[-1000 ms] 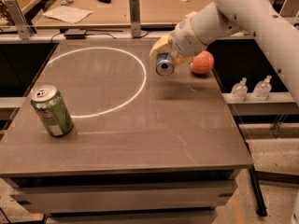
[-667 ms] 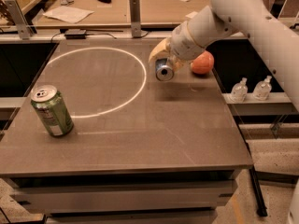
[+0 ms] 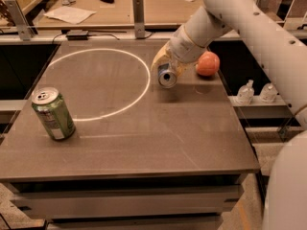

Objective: Knock redbull can over

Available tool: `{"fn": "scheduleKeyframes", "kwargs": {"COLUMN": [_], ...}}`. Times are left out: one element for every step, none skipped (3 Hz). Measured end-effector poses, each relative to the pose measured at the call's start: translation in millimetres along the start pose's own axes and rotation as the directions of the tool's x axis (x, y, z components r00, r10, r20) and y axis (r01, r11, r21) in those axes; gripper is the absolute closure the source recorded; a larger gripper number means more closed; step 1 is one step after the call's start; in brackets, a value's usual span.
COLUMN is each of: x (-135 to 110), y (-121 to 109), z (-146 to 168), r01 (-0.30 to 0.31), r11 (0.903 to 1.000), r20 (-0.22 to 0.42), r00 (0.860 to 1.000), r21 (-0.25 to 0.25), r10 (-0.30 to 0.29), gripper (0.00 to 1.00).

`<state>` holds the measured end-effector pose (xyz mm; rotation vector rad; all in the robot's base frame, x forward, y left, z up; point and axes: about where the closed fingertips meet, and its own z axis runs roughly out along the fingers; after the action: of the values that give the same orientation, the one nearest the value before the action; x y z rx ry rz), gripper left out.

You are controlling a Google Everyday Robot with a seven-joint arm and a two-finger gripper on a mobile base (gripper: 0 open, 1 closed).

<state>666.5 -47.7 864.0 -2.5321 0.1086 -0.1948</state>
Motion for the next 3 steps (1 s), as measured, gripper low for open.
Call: {"fn": "scheduleKeyframes", "kwargs": {"x": [1.9,3.9,3.5], "y": [0.9,2.9,9.5], "z": [3.5,5.3,10.0], "r01": [-0.032,-0.061,-0.090], "r11": [0.9987,0.9956,0.9902], "r20": [-0.003,-0.036,-0.043], "r00": [0.999,0.998,0.995], "r21": [-0.040,-0.071,-0.107], "r10": [0.032,0.059,0.086], "gripper": [1.00,1.00,1.00]}}
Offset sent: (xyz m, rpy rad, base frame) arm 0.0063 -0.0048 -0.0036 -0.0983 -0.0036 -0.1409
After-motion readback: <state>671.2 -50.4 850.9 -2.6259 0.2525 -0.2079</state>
